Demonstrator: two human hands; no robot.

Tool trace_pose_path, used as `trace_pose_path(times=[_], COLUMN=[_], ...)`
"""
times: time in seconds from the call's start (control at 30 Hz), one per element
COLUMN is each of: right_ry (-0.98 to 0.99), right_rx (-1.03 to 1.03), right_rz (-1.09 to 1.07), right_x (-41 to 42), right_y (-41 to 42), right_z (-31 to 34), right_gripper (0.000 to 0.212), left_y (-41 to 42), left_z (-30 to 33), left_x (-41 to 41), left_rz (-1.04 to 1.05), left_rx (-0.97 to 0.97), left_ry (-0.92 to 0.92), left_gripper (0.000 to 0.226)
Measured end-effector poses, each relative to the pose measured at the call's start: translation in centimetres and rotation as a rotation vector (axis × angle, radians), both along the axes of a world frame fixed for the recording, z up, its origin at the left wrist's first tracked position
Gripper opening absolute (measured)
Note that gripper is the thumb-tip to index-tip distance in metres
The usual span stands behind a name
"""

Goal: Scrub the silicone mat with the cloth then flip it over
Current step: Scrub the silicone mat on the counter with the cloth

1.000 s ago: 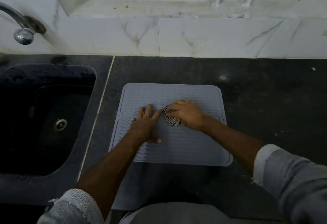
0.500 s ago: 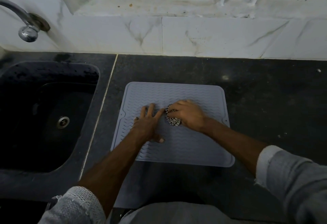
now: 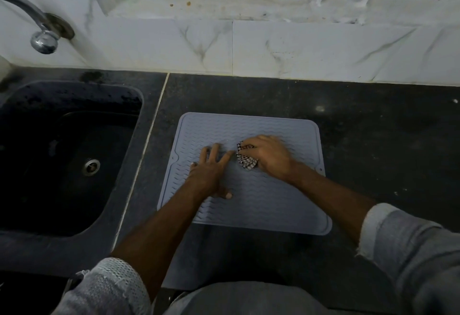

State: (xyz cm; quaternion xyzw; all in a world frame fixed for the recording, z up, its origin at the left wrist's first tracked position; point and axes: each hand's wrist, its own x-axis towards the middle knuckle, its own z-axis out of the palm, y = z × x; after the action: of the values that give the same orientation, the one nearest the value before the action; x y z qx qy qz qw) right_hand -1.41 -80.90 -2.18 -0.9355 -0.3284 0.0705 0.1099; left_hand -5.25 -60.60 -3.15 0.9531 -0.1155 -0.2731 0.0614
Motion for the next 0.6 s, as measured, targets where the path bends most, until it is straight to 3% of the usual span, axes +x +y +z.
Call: trace_pose_path(times=[0.27,0.6], right_ry=[-0.004,-0.009], right_rx=[-0.057,0.000], right_rz=[0.013,0.083], right_x=[-0.7,-0.1], right_y=[-6.8,0.5], right_z=[0.0,-0.3], right_gripper=[0.043,0.036], left_y=[0.3,0.0], left_z=[0.1,0.5], left_x=[-0.2,-0.4], left_rz=[-0.012,0.015], left_rx=[-0.042,-0.016], left_ry=[-0.018,-0.008], left_gripper=[0.122,0.124])
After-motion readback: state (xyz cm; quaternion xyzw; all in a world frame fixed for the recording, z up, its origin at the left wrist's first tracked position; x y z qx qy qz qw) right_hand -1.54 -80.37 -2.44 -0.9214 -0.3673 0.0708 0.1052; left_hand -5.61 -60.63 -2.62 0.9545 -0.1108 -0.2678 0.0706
